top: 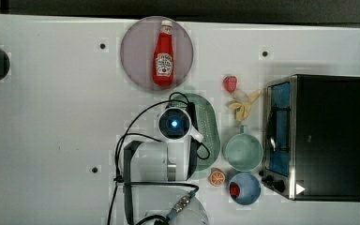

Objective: Drag strainer right to left.

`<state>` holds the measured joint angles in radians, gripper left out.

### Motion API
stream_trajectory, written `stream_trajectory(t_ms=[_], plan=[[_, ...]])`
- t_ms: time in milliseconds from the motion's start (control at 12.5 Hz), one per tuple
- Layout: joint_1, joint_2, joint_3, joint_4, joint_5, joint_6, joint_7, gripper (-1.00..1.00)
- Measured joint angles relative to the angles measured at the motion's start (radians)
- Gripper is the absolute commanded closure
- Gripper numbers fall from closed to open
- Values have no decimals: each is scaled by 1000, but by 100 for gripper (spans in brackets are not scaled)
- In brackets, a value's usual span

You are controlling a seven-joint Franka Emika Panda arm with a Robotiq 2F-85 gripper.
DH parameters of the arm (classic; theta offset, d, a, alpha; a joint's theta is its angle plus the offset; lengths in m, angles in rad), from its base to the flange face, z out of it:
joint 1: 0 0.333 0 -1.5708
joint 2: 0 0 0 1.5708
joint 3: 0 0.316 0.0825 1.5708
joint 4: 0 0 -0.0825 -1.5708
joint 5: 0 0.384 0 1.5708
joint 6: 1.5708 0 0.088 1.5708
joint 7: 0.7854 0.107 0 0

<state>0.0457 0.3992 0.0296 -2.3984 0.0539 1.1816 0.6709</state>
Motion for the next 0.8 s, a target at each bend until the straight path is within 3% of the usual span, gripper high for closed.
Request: stream_trajectory(t_ms=[320,800], plan=[[51,0,32,-8,60,-1,25,-100],[197,2,46,18,51,-19,219,-100]])
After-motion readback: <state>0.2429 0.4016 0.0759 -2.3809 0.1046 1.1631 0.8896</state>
